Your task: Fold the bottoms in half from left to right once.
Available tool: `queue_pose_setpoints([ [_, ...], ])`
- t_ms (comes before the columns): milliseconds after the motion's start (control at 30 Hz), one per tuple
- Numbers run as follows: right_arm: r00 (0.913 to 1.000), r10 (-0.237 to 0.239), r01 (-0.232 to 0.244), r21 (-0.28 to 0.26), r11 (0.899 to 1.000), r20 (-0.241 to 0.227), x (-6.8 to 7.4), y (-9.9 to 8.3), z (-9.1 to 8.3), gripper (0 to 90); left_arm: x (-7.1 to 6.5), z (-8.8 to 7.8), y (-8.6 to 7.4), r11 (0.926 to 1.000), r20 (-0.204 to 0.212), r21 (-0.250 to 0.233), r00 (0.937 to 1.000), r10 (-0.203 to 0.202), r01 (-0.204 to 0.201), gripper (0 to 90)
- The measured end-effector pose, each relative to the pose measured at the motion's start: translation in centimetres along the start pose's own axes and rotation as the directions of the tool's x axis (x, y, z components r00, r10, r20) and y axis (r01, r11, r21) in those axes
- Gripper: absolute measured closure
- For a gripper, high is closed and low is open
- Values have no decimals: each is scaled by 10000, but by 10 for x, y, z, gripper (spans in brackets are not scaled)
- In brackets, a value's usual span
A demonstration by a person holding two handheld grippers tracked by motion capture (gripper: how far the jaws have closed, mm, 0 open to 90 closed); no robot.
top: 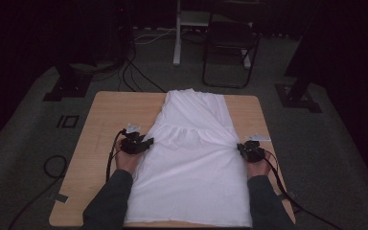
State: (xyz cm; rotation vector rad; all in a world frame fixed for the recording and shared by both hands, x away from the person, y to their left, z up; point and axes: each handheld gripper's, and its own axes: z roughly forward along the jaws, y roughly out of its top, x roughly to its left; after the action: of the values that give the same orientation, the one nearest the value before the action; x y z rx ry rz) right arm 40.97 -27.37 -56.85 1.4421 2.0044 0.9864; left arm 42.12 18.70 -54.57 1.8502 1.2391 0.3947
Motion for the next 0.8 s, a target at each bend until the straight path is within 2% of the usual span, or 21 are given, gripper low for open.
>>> queue_pose_setpoints([
  [67,10000,25,-25,-18,10000,-31,-1,0,0,888,2,0,-3,10000,185,-31,9998,-80,81,804],
  [100,10000,54,-54,-24,10000,-38,-1,0,0,887,2,-1,-4,9997,230,-123,9995,-200,203,863],
  [133,10000,80,-80,-34,10000,-38,-1,-1,0,887,3,-2,-5,9997,177,-154,9997,-161,163,889],
  [533,9998,-43,43,-10,10000,-191,3,-7,-7,888,3,-33,-21,9983,29,-589,10000,-47,49,900],
  [667,9991,-154,157,73,9999,-398,5,-12,-14,888,2,-54,-32,9974,37,-720,10000,-50,53,900],
  [800,9965,-407,420,154,9990,-725,10,-23,-27,886,-2,-79,-47,9945,17,-1049,10000,-59,60,900],
])
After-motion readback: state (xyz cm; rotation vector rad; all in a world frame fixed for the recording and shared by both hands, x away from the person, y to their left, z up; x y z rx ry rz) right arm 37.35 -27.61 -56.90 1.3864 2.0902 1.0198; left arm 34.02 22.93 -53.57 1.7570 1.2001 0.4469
